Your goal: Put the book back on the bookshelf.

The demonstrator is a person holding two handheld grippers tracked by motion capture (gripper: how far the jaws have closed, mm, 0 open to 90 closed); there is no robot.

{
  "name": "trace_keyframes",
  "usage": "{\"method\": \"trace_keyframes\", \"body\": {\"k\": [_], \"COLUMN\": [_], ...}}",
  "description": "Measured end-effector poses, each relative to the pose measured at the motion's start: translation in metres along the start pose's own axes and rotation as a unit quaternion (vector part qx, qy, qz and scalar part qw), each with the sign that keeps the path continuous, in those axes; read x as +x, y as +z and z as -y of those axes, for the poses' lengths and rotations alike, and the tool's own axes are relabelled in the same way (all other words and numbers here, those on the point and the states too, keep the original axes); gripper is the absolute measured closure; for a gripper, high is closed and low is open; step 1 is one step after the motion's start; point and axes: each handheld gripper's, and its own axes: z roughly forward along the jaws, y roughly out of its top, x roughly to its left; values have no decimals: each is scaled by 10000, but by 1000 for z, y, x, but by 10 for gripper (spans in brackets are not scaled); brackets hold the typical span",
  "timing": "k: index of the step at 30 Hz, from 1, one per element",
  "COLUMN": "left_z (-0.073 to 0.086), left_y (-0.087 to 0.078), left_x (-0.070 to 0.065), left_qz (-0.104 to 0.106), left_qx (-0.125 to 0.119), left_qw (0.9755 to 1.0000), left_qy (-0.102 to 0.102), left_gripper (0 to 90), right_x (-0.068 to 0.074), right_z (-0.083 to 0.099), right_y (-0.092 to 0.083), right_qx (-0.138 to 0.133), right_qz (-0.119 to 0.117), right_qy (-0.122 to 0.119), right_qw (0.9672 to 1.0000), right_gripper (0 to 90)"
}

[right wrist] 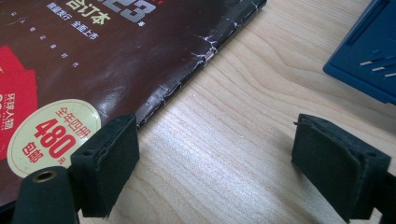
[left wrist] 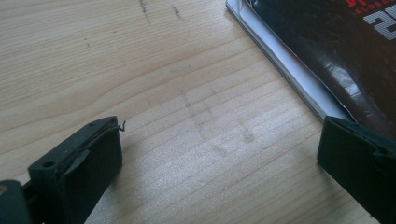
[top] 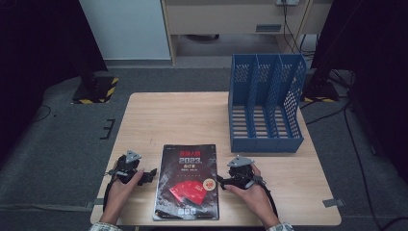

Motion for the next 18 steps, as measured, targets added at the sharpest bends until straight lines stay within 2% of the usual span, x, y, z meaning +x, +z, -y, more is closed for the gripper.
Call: {"method": "trace_keyframes", "body": {"k": [5, 6, 8, 10, 11, 13, 15, 16, 18], "left_z": [-1, -2, -2, -3, -4, -5, -6, -7, -7], "left_y": [-2, -3, -6, -7, -9, -13, -16, -18, -18], "left_x": [0, 1, 0, -1, -3, -5, -8, -13, -16], "left_qz": [23, 100, 73, 59, 81, 116, 168, 187, 196], "left_qx": [-60, -129, -129, -149, -175, -231, -259, -213, -193], "left_qw": [9999, 9993, 9993, 9993, 9993, 9989, 9988, 9992, 9993], "left_qy": [-135, -326, -358, -335, -327, -378, -369, -285, -243], "left_gripper": [19, 59, 65, 70, 91, 110, 138, 159, 174], "right_x": [1, 1, 1, 2, 5, 7, 12, 18, 19], "right_z": [-1, -1, -1, -2, -5, -6, -9, -10, -10], "right_y": [1, 1, 0, -1, -3, -5, -6, -7, -7], "right_qx": [2, 0, 8, -24, -135, -203, -283, -306, -308], "right_qz": [18, 14, -22, -73, -132, -166, -310, -520, -557], "right_qy": [21, 24, 24, 62, 78, 41, 46, -11, -50], "right_qw": [10000, 10000, 10000, 10000, 9998, 9996, 9991, 9982, 9980], "right_gripper": [146, 148, 182, 192, 221, 233, 277, 306, 317]}}
